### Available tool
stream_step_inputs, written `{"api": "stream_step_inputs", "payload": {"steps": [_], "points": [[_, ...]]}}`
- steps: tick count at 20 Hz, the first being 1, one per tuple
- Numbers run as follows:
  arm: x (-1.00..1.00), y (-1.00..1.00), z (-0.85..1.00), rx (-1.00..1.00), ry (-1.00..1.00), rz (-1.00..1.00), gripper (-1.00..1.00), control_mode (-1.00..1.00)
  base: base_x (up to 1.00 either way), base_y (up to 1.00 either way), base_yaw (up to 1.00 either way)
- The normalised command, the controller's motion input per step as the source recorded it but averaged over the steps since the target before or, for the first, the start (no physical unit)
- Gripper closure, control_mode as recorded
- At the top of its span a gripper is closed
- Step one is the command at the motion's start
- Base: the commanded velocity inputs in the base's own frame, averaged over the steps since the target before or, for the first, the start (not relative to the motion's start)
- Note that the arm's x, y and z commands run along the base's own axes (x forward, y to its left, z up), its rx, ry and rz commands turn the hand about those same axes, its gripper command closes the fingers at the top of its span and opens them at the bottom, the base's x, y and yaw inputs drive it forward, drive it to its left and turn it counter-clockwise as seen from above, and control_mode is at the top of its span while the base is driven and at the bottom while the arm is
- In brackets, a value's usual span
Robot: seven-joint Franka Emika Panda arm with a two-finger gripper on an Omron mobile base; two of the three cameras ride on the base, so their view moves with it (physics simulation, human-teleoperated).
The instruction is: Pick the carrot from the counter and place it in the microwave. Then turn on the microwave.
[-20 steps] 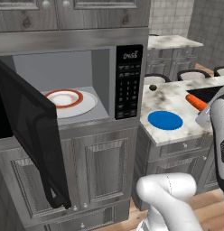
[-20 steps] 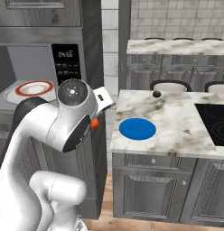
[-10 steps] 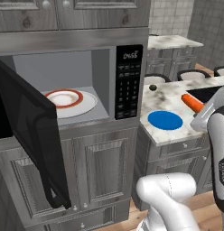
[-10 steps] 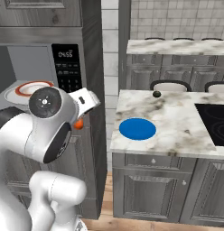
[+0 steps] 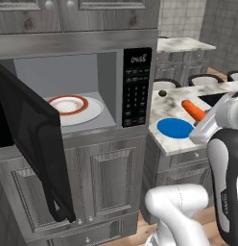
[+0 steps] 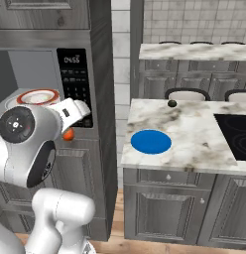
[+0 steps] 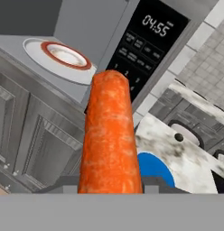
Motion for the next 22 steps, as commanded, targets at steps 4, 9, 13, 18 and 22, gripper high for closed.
{"api": "stream_step_inputs", "payload": {"steps": [4,9,13,18,22], "points": [[0.0,0.42,0.06,0.0,-0.07,0.01,1.0,-1.0,0.0,0.0,0.0],[0.0,0.43,0.06,0.0,-0.04,0.02,1.0,-1.0,0.0,0.0,0.0],[0.0,0.44,0.05,0.0,-0.02,0.0,1.0,-1.0,0.0,0.0,0.0],[0.0,0.43,0.03,0.0,-0.02,0.0,1.0,-1.0,0.0,0.0,0.0],[0.01,0.35,0.09,0.01,-0.01,0.0,1.0,-1.0,0.0,0.0,0.0]]}}
